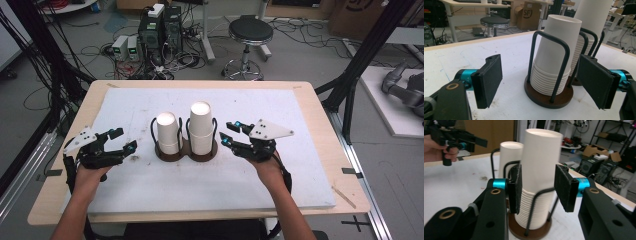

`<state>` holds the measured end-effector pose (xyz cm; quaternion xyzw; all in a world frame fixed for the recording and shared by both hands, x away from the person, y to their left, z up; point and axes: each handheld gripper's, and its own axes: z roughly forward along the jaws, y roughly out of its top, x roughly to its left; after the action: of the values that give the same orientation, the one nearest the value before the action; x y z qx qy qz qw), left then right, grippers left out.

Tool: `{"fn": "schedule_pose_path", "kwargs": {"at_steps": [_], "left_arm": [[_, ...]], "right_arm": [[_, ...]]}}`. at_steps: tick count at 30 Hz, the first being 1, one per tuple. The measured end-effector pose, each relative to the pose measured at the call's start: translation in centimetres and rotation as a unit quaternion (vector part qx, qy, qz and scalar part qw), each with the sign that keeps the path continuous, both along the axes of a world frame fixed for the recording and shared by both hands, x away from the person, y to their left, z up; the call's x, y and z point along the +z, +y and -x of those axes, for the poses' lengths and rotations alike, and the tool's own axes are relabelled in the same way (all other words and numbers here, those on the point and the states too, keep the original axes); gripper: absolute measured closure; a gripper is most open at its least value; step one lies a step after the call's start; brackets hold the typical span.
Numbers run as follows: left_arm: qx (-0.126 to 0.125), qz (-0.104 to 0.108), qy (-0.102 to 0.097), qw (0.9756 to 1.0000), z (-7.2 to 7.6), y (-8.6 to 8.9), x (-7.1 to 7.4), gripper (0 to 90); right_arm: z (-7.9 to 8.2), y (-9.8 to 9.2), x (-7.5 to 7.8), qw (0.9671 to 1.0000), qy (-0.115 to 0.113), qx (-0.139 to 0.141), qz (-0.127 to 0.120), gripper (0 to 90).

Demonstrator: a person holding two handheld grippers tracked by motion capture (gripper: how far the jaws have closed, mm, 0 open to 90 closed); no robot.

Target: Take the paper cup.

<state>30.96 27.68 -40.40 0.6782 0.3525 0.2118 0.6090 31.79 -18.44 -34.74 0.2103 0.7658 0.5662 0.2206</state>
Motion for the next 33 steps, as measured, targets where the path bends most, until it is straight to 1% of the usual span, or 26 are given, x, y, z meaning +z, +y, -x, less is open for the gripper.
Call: {"fn": "schedule_pose_path", "kwargs": {"at_steps": [3,6,10,11,12,13,14,16,17,20,23,24,25,28,29,30,31,33], "left_arm": [[0.000,-0.001,0.000,1.0000,-0.1,0.0,0.0,20.9],[0.000,-0.001,0.000,1.0000,-0.1,0.1,0.0,20.9],[-0.001,-0.001,0.002,1.0000,-0.1,0.0,0.0,20.9],[-0.001,-0.001,0.002,1.0000,-0.1,0.0,0.0,20.9],[-0.001,0.000,0.001,1.0000,-0.1,0.0,0.0,20.9],[-0.002,-0.001,0.001,1.0000,-0.1,0.0,0.0,20.9],[-0.001,0.000,0.001,1.0000,-0.1,0.0,0.0,20.9],[-0.002,-0.002,0.001,1.0000,-0.2,0.0,0.0,20.9],[-0.003,-0.002,0.002,1.0000,-0.2,-0.1,0.0,20.9],[-0.005,-0.001,0.003,1.0000,-0.3,-0.2,0.0,20.9],[-0.007,-0.003,0.003,1.0000,-0.3,-0.2,0.0,20.9],[-0.007,-0.003,0.003,1.0000,-0.3,-0.2,0.0,20.9],[-0.009,-0.004,0.002,1.0000,-0.3,-0.3,0.1,20.9],[-0.010,-0.004,0.002,0.9999,-0.4,-0.4,0.1,20.9],[-0.010,-0.005,0.001,0.9999,-0.4,-0.4,0.1,20.9],[-0.012,-0.005,0.001,0.9999,-0.5,-0.5,0.2,20.9],[-0.012,-0.005,0.001,0.9999,-0.5,-0.5,0.2,21.0],[-0.018,-0.004,-0.003,0.9998,-0.8,-0.7,0.7,20.9]], "right_arm": [[0.1,0.9,0.0,0.9999,-0.004,0.011,0.003,61.6],[0.0,1.6,0.0,0.9998,-0.001,0.018,0.000,63.8],[-0.2,2.3,0.0,0.9995,0.002,0.031,-0.003,70.1],[-0.2,2.3,0.0,0.9995,0.002,0.031,-0.003,70.1],[-0.2,2.8,-0.1,0.9993,0.006,0.037,-0.004,74.5],[-0.2,2.8,-0.1,0.9993,0.006,0.037,-0.004,74.5],[-0.3,3.3,-0.2,0.9990,0.005,0.044,-0.001,80.0],[-0.3,3.5,-0.2,0.9990,0.005,0.045,0.000,81.7],[-0.3,4.2,-0.4,0.9987,0.002,0.050,0.005,85.2],[-0.3,5.2,-0.6,0.9986,0.003,0.050,0.013,88.4],[-0.4,6.4,-1.1,0.9982,0.006,0.056,0.021,90.0],[-0.4,6.4,-1.1,0.9982,0.006,0.056,0.021,90.0],[-0.5,7.2,-1.4,0.9981,0.005,0.057,0.022,90.0],[-0.6,8.2,-1.8,0.9979,0.006,0.060,0.021,90.0],[-0.6,8.2,-1.8,0.9979,0.006,0.060,0.021,90.0],[-0.7,8.9,-2.1,0.9981,0.008,0.059,0.017,90.0],[-0.7,9.2,-2.2,0.9980,0.010,0.060,0.015,90.0],[-0.7,9.8,-2.5,0.9982,0.014,0.056,0.013,90.0]]}}
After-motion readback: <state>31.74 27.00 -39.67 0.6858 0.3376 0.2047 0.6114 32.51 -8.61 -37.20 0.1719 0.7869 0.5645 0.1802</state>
